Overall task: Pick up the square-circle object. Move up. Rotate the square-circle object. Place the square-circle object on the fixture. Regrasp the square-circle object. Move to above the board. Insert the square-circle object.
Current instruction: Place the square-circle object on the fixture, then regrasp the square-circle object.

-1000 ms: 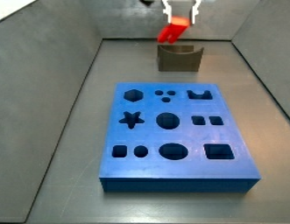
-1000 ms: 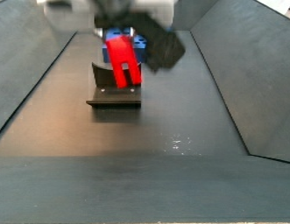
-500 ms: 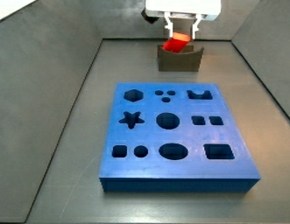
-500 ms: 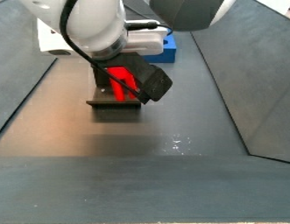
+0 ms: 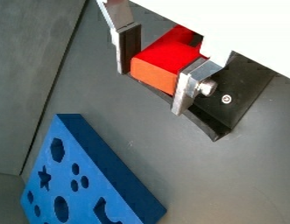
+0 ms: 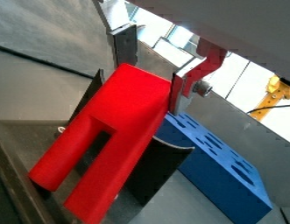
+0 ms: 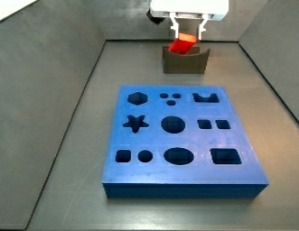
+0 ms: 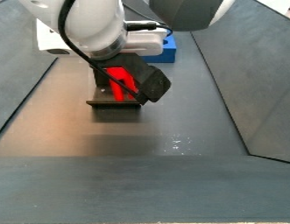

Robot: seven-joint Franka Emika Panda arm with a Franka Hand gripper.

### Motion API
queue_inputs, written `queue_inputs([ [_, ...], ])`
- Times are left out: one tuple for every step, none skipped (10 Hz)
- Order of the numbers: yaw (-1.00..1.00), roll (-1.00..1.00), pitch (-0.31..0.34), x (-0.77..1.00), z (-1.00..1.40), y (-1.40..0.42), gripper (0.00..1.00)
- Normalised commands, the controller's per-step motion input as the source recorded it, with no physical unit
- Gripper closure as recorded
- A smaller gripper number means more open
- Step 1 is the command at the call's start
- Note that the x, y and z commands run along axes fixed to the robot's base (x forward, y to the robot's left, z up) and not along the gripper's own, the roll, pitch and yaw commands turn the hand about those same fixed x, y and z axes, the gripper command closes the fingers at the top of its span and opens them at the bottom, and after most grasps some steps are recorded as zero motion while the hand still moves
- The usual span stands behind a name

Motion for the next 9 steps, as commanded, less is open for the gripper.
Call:
queue_inputs([
  [0.00,0.00,0.000,0.00,0.00,0.00,0.00],
  [0.03,0.07,0.086,0.00,1.00,0.00,0.00],
  [0.03,0.07,0.087,0.00,1.00,0.00,0.00],
  [0.01,0.07,0.095,-0.02,1.00,0.01,0.00],
  [-0.01,0.07,0.092,-0.03,1.00,0.01,0.00],
  [-0.03,0.05,0.079,-0.03,1.00,0.01,0.00],
  [-0.04,0.04,0.070,-0.03,0.83,0.01,0.00],
  [-0.05,0.03,0.060,-0.03,0.64,0.01,0.00],
  [-0.05,0.02,0.052,-0.02,0.45,0.01,0.00],
])
